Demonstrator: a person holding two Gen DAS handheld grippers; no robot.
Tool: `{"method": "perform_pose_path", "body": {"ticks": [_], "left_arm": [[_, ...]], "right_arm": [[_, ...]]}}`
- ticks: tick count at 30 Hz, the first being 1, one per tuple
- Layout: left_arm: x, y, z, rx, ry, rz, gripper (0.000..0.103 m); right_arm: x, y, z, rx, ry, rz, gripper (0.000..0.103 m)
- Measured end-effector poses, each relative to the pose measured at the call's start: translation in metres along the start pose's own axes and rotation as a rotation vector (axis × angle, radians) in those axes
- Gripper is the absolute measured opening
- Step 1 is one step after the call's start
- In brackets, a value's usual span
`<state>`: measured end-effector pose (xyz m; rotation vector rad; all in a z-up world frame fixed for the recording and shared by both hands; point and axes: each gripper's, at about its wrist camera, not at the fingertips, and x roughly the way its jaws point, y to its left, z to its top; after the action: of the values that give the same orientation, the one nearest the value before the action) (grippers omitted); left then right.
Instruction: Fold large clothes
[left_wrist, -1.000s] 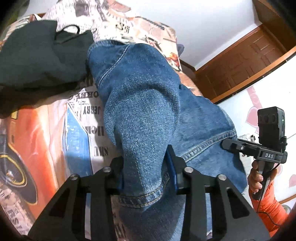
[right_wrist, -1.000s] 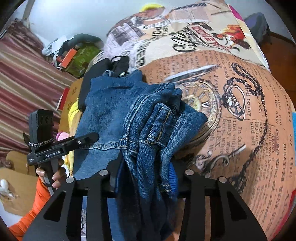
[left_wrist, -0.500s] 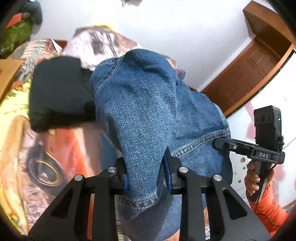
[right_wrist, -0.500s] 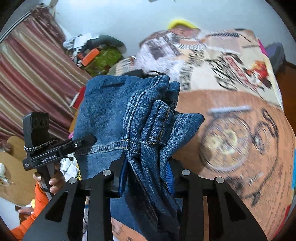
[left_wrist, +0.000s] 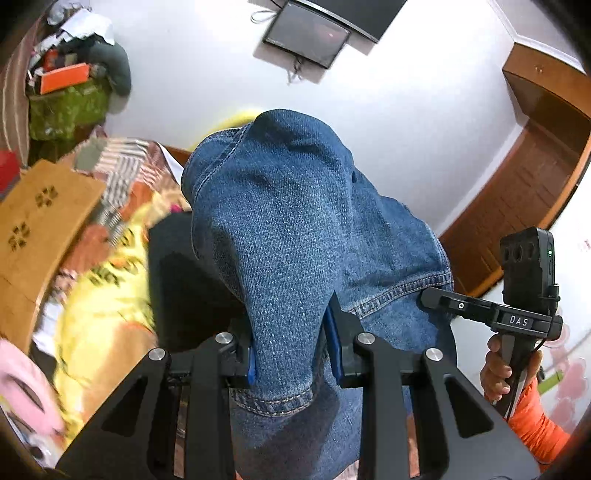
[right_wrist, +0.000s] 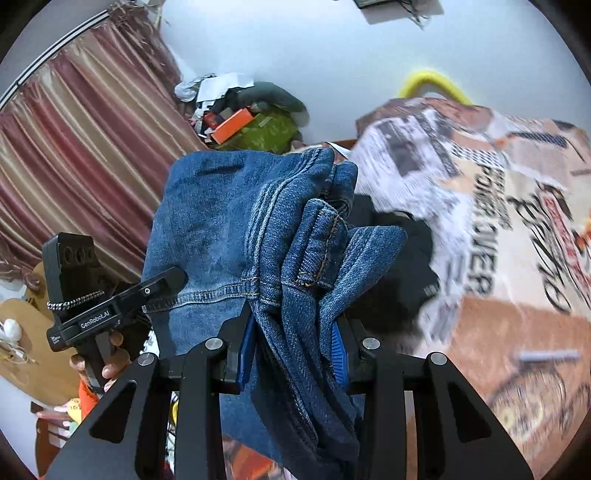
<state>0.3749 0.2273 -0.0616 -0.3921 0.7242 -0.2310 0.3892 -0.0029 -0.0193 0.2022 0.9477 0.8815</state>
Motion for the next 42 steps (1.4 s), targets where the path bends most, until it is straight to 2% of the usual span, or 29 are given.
{"method": "perform_pose_path", "body": {"ticks": [4, 8, 13, 18, 21, 24, 29, 33, 37, 42], "left_arm": [[0.008, 0.025, 0.025, -0.014, -0.008, 0.017, 0.028], [0.035, 0.053, 0.044, -0.035, 0.004, 0.036, 0.028], [0.092, 0.091, 0.058, -0.058, 0.061, 0.077, 0.028], [0.160, 0.125, 0.047, -0.052, 0.156, 0.196, 0.032], [0.171, 0.129, 0.044, -0.047, 0.158, 0.247, 0.041], [0.168, 0.119, 0.039, -0.023, 0.151, 0.279, 0.046], [0.154, 0.102, 0.020, 0.060, 0.155, 0.356, 0.067], [0.134, 0.097, 0.000, 0.040, 0.145, 0.364, 0.070], [0.113, 0.089, -0.022, 0.033, 0.152, 0.382, 0.072], [0.092, 0.073, -0.034, 0.041, 0.163, 0.407, 0.072]], "right_arm": [[0.033, -0.003, 0.024, -0.017, -0.006, 0.005, 0.032], [0.067, -0.012, 0.040, -0.005, 0.005, -0.006, 0.032], [0.117, -0.041, 0.051, 0.043, 0.033, -0.053, 0.032], [0.169, -0.078, 0.048, 0.143, 0.103, -0.134, 0.032], [0.187, -0.087, 0.041, 0.117, 0.124, -0.199, 0.034], [0.181, -0.079, 0.033, 0.058, 0.114, -0.241, 0.038], [0.162, -0.068, 0.014, -0.013, 0.107, -0.336, 0.050], [0.156, -0.068, 0.002, -0.045, 0.145, -0.377, 0.051], [0.135, -0.053, -0.017, -0.124, 0.136, -0.432, 0.051], [0.106, -0.034, -0.034, -0.155, 0.126, -0.428, 0.051]]}}
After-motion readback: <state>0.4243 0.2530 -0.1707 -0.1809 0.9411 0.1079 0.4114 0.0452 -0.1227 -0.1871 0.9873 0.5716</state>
